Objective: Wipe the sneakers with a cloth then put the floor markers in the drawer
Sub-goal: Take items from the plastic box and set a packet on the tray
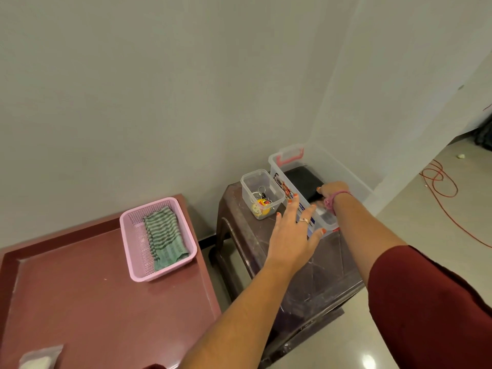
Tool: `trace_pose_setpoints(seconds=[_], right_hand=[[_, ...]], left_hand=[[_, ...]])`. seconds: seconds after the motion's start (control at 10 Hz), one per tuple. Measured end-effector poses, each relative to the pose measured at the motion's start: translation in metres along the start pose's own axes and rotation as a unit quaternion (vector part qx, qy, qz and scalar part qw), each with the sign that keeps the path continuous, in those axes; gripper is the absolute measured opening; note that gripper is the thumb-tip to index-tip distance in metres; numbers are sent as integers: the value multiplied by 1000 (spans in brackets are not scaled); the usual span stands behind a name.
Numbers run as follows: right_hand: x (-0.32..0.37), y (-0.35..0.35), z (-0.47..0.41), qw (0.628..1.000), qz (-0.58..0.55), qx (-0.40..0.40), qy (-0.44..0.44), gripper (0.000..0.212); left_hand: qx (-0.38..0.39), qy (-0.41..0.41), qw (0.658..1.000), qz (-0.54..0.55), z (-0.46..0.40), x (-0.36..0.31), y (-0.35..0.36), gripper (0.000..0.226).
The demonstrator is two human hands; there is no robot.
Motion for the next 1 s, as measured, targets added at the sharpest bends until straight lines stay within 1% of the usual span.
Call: trace_pose_setpoints(seconds=[0.1,0.2,0.3,0.4,0.5,0.6,0.7,0.8,0.9,1.0], right_hand=[[4,4,-5,997,80,3,-22,35],[8,-2,2,989,136,-30,-38,25],[10,-5,2,991,122,-15,-43,23],[12,-16,15,988,136,-31,-65,21],[14,-21,27,990,116,-30,-79,18],[17,-26,53,992,44,-35,-109,9],[19,-24,77,988,8,-42,-149,8],[20,-13,117,978,-43,-30,-204,11],[17,3,146,974,-59,-4,-220,13],[6,36,189,971,-99,60,-210,11]], left_hand=[[4,1,1000,-2,0,-1,-1,62],[12,14,1000,-11,2,-3,-3,61],[17,21,1000,-16,3,-4,-7,59],[25,24,999,-30,6,-7,-10,60],[23,28,999,-25,12,-11,-17,61],[-15,39,999,-6,34,-15,-39,60],[-42,32,998,25,58,-11,-58,59],[-61,9,994,88,105,8,-88,55],[-94,2,990,110,140,26,-110,50],[-148,-23,980,132,197,59,-137,40]])
Point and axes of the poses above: each hand's wrist, its own z-axis away from the middle knuckle, its own y-axis out of the palm, x = y × z, the point moved 5 cm from there along -z, towards the middle knuckle, and after that the axes turned 12 degrees about z, right-handed, at the moved point
